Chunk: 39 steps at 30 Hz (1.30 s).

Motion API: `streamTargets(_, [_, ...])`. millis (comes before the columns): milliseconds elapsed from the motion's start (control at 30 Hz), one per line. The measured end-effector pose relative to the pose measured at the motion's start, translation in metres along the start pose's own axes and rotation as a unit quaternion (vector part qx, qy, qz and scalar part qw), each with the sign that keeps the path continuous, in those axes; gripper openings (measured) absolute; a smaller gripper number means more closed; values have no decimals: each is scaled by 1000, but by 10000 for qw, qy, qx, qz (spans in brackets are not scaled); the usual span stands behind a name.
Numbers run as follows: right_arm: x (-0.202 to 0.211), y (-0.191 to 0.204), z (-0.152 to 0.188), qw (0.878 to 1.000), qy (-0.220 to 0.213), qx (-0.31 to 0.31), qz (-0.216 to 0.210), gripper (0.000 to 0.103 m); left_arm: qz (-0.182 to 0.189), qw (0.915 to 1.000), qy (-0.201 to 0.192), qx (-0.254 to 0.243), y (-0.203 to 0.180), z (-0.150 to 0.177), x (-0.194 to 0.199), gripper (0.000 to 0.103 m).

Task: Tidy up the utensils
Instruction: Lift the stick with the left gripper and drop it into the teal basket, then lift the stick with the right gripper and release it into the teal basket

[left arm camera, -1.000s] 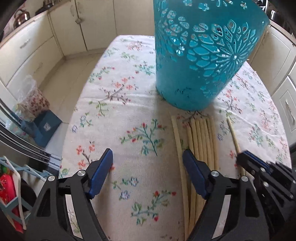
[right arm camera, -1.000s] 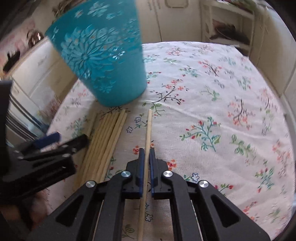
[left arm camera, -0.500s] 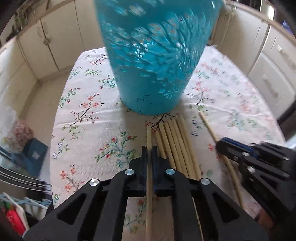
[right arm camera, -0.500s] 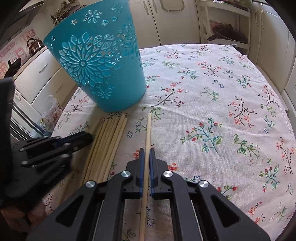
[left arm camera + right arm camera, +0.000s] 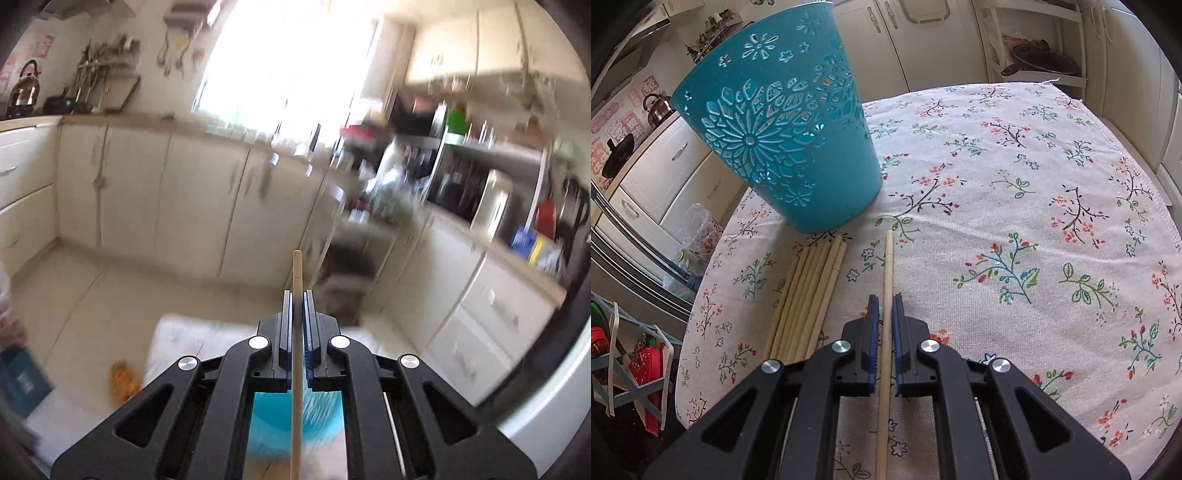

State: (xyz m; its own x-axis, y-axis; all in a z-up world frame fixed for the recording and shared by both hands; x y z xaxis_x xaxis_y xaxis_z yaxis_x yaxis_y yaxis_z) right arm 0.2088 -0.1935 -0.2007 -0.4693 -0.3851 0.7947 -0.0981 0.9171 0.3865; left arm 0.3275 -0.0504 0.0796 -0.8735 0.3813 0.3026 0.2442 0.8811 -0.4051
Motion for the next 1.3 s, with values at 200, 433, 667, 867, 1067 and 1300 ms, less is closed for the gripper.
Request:
streamTargets(200, [1, 1, 1, 10000, -58, 16, -2, 8, -549, 9979, -334, 40, 0, -9, -66, 5])
streamTargets(433, [0, 2, -1, 10000, -94, 30, -6, 11, -891, 9958, -213, 56, 27, 17, -86, 5])
streamTargets(667, [0, 7, 0, 9999, -111, 113, -18, 17, -1030, 9945, 85, -159, 43, 41, -89, 5])
streamTargets(867, [-1, 10, 0, 9994, -109, 316, 101, 18, -1205, 9914, 386, -333, 54, 60, -70, 41])
streamTargets(1067, [-3, 18, 1, 9934, -111, 891, 716, 4, -1420, 9898, 125, -56, 81, 65, -11, 70])
streamTargets(1300, [50, -5, -20, 9964, -789, -228, -212, 5, -1738, 9832, 355, 433, 133, 107, 34, 81])
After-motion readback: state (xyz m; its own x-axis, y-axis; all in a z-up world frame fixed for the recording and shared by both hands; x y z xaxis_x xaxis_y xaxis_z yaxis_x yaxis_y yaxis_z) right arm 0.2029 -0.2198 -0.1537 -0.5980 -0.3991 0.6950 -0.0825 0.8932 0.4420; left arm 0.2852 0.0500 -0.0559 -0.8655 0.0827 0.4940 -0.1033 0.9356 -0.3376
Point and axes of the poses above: each gripper's, at about its wrist camera, not at the fingertips, and x roughly against the way its jaws point, y to its left, z to its underside, the point moved 6 cm from there along -x, roughly the way its jaws point, and after that the axes turned 5 degrees about x, right-handed, at the moved point
